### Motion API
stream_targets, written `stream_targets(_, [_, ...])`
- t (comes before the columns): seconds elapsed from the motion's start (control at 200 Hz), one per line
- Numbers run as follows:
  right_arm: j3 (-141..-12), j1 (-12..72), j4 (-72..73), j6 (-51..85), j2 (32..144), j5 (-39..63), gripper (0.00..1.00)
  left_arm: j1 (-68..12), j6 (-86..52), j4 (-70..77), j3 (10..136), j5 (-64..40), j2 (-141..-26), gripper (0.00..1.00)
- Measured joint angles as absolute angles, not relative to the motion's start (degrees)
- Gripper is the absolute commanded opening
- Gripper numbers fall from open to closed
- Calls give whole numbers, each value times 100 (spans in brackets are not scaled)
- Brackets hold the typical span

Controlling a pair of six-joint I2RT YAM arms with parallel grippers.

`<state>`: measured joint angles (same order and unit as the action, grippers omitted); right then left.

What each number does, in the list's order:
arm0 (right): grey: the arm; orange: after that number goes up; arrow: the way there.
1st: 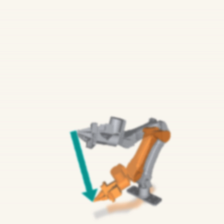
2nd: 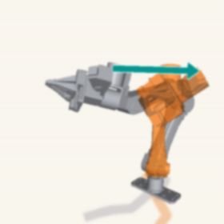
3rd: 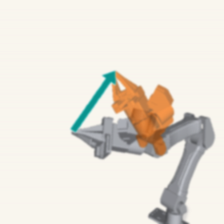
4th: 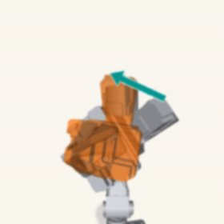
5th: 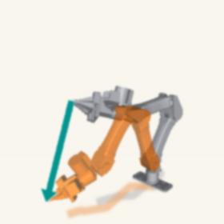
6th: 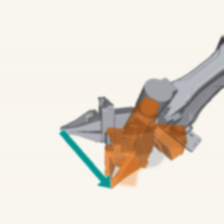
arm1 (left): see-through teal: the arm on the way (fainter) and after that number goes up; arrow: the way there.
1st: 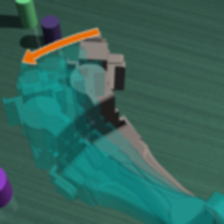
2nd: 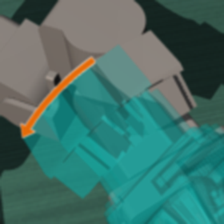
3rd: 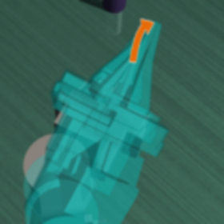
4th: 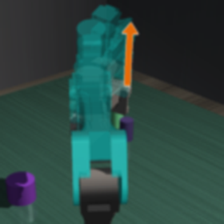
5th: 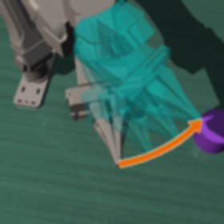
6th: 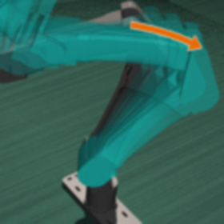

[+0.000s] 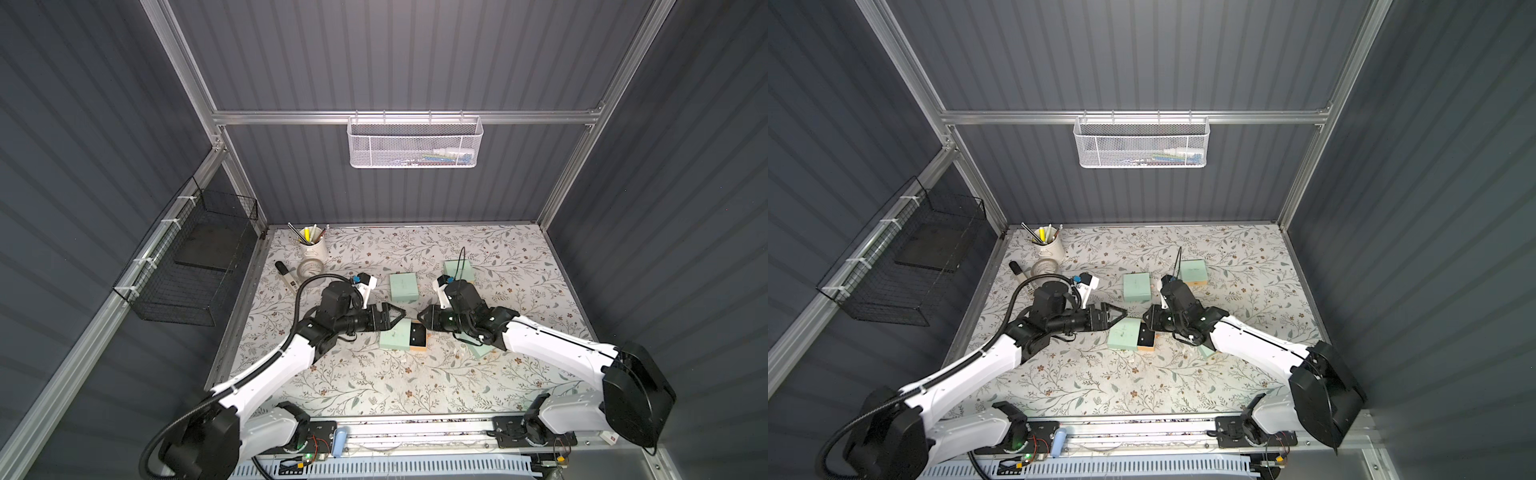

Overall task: Take out the earrings from the drawer-style jewelry box
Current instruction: Pick up the earring from the drawer.

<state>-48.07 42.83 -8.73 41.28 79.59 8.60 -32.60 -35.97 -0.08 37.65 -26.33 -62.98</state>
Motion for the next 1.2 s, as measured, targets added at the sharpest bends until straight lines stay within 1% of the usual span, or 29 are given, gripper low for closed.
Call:
stream_targets(0.155, [-5028, 4462, -1391, 3990, 8479, 705, 25, -3260, -3245, -231, 3288, -2156, -5535, 100])
stream_targets(0.285, [-5264, 4576, -1673, 3951, 8884, 604, 24, -3260, -3035, -250, 2902, -1881, -5256, 100])
stream_targets(0.39, [-5568, 4619, -1833, 3927, 9159, 545, 24, -3260, -2897, -200, 2766, -1811, -5216, 100])
stream_targets(0.575, [-6025, 4617, -2051, 3754, 9445, 351, 22, -3260, -2698, 311, 2591, -1756, -5269, 100])
stream_targets(0.845, [-6055, 4617, -2196, 3697, 9583, 329, 20, -3260, -2606, 652, 2462, -1776, -5341, 100])
stream_targets(1.201, [-6058, 4617, -2067, 3701, 9883, 462, 20, -3260, -2611, 687, 2386, -1778, -5223, 100])
